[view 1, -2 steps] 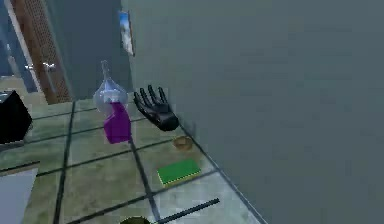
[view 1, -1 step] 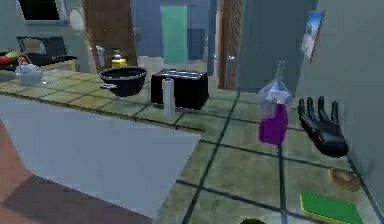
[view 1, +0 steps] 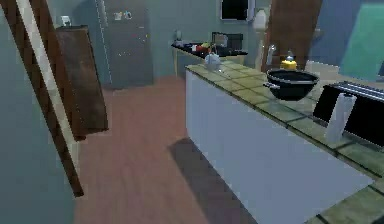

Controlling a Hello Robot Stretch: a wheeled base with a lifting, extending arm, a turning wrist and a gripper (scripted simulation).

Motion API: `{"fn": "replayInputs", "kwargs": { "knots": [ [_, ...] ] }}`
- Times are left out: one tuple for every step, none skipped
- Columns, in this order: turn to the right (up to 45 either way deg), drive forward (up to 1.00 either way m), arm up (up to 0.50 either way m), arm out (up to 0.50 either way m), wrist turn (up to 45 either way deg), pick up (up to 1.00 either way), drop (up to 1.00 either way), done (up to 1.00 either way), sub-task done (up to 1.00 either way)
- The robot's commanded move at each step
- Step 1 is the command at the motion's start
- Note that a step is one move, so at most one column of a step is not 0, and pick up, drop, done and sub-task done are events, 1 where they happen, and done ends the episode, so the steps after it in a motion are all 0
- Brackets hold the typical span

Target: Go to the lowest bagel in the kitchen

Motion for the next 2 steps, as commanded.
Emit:
{"fn": "replayInputs", "kwargs": {
  "knots": [
    [-36.0, 0.00, 0.00, 0.00, 0.0, 0.00, 0.00, 0.00, 0.00],
    [0.0, 0.35, 0.00, 0.00, 0.0, 0.00, 0.00, 0.00, 0.00]
  ]
}}
